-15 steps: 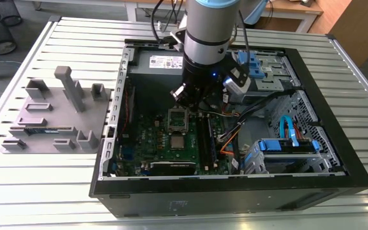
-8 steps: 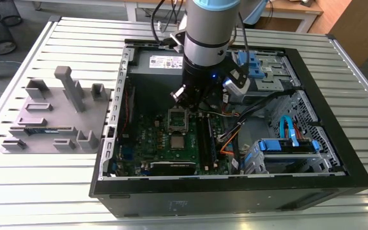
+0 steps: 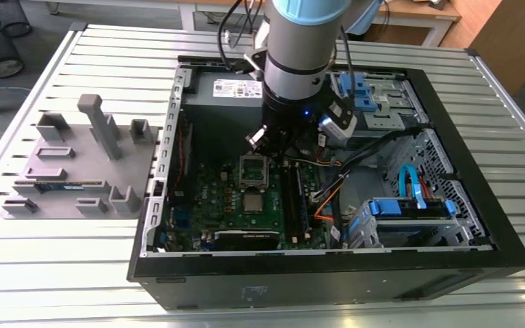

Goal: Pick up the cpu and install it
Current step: 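Close the cpu cover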

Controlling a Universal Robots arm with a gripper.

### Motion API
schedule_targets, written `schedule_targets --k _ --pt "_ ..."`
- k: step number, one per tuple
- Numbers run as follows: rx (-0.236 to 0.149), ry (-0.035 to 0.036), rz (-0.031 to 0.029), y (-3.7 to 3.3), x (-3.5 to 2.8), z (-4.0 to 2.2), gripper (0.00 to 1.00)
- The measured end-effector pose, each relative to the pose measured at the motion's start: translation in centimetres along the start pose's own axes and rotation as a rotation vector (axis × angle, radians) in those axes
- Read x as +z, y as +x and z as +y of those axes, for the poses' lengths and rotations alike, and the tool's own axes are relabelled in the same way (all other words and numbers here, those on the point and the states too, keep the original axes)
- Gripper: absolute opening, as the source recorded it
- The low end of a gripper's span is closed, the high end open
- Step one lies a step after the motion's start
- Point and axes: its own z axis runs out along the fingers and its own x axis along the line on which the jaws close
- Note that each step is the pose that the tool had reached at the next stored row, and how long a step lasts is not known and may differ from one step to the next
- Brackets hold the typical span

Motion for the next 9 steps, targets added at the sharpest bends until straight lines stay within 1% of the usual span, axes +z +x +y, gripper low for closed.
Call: schedule_targets --k 6,9 --pt "-0.017 0.0008 -0.0024 -0.13 0.52 0.22 0.11" --pt "-0.020 -0.0002 -0.0036 -0.26 0.75 0.42 0.11"
